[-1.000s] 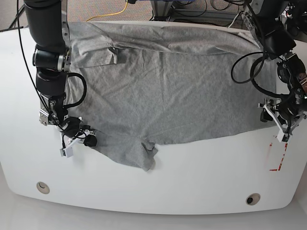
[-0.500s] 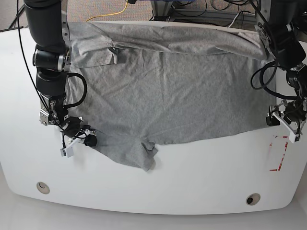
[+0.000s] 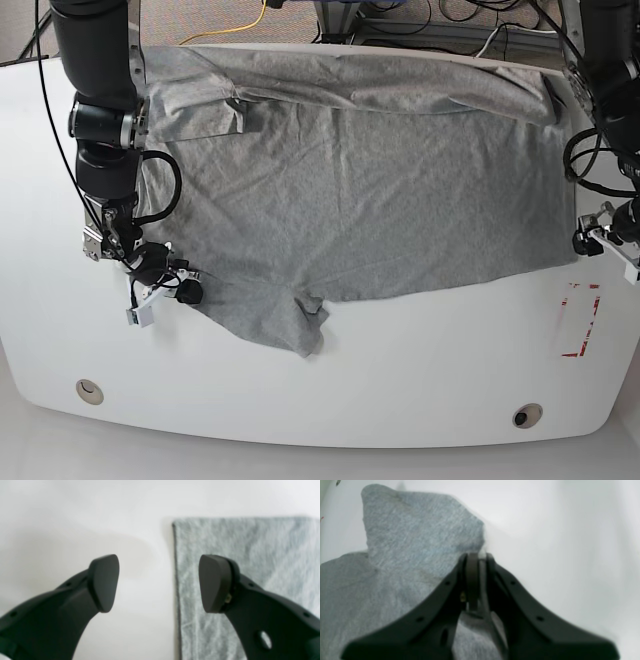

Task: Layout the t-shirt on the table in an organized manner, then fold the t-shirt properly
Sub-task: 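Adjust grips on the hem corners with both grippers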

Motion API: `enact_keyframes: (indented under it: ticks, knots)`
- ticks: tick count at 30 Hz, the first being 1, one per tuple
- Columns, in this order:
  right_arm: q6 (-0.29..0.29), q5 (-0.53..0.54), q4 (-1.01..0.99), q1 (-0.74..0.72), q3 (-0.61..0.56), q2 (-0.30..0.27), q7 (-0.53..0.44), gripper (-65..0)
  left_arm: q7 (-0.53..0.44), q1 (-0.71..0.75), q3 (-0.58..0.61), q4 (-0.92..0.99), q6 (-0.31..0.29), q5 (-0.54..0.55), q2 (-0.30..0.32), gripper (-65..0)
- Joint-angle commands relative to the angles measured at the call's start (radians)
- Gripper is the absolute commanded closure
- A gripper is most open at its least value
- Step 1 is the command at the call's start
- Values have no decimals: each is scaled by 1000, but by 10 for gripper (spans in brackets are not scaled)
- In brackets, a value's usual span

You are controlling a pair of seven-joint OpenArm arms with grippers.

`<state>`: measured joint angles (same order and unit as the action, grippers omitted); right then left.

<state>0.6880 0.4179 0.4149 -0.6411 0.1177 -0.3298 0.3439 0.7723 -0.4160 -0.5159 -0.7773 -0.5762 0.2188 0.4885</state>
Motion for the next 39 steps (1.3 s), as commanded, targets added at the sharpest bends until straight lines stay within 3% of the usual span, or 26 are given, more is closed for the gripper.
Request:
enact_keyframes:
  ticks: [1,30,39]
  knots:
    - [10,16,14,-33,1,-15,-22,-43,-17,-21,3,17,-6,12,17,-469]
    - [10,16,14,-33,1,-16,-22,-43,-17,-71,40,20,-6,11,-101,-460]
    - [10,17,14,-32,1,-19,-22,-43,-17,-71,40,20,-6,14,-118,-289]
